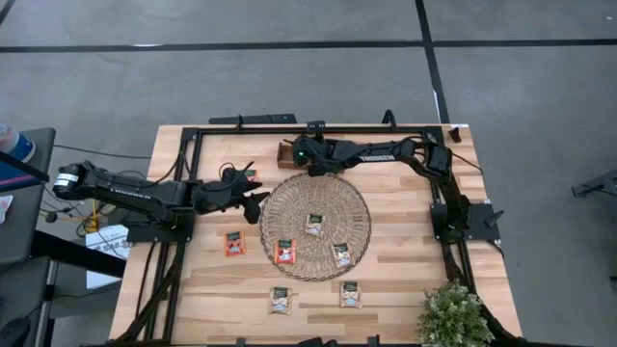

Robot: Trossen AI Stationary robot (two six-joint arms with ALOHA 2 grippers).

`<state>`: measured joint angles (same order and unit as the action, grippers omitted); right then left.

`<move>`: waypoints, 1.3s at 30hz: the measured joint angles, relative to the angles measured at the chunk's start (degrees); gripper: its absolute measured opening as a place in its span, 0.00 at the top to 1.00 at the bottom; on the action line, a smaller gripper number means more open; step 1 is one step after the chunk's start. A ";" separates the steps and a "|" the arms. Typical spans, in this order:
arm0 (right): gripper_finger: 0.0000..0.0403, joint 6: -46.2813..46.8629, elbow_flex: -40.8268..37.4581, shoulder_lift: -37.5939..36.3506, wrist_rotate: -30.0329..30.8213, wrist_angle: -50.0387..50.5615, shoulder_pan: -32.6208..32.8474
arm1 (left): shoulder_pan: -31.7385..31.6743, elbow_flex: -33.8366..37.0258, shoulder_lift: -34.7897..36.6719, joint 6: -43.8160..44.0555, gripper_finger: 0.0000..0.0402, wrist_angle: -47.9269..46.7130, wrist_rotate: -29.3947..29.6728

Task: Pick & Place Tea
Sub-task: Put the orange tea bag into the middle section of the wooden organizer

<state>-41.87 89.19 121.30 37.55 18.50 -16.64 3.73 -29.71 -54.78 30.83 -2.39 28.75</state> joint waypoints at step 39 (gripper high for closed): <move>0.86 -0.17 0.00 -0.02 -4.63 0.11 -0.80 | 0.00 0.00 0.00 -1.77 0.52 0.00 -0.38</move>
<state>-42.04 89.19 121.27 32.93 18.61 -17.44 3.73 -29.71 -54.78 29.06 -2.39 28.37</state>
